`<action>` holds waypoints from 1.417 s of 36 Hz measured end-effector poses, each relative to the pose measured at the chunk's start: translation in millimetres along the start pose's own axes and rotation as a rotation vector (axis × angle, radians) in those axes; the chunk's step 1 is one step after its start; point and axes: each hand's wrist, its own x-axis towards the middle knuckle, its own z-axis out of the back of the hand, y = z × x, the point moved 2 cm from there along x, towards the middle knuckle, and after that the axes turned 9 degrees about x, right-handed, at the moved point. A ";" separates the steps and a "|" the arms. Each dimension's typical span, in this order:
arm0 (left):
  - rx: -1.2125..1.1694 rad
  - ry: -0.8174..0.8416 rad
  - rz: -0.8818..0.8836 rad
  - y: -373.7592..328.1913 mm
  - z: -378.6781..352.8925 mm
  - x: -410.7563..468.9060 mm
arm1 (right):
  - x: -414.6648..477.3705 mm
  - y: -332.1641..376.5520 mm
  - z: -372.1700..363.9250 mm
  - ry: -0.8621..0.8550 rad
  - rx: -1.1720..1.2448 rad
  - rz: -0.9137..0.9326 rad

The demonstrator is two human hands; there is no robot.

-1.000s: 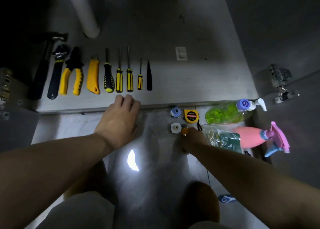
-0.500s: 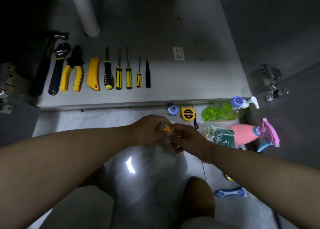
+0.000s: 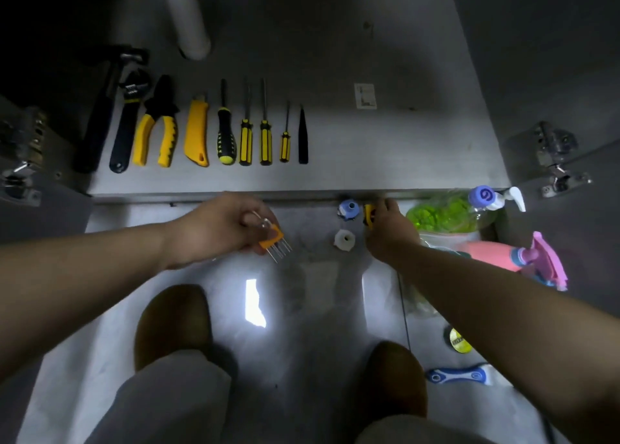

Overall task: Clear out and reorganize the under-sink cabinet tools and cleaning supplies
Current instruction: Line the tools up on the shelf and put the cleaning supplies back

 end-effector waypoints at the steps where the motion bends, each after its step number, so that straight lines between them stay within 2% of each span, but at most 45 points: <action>1: -0.037 -0.055 -0.010 -0.3 5.4 -2.2 | 3.5 0.4 -0.4 0.015 -0.016 0.004; 4: -0.171 -0.198 -0.034 0.9 14.9 -4.0 | 14.3 1.9 -1.1 0.029 -0.066 0.037; 8: -0.393 -0.310 -0.011 5.2 13.9 0.9 | 22.0 2.9 -4.7 -0.008 -0.110 0.064; 14: -0.506 -0.338 -0.002 12.4 12.9 0.3 | 12.2 0.3 -5.7 0.003 -0.210 0.167; 20: -0.657 -0.384 -0.034 14.7 22.8 -3.9 | -18.9 17.9 29.3 0.051 -0.211 0.191; 25: -0.803 -0.468 -0.039 16.0 38.7 -4.3 | -40.2 57.9 73.0 -0.023 -0.084 0.385; 31: -0.938 -0.548 -0.013 15.5 52.4 0.4 | -2.0 117.7 109.0 -0.202 0.132 0.480; 37: -1.031 -0.584 -0.011 19.1 74.6 6.5 | 78.8 170.3 120.8 -0.202 0.028 0.451; 41: -1.129 -0.607 -0.055 21.3 90.0 17.6 | 114.0 188.7 123.4 -0.242 0.120 0.356; 51: -1.151 -0.522 -0.140 15.9 93.8 26.7 | 131.5 184.2 111.8 -0.193 0.039 0.290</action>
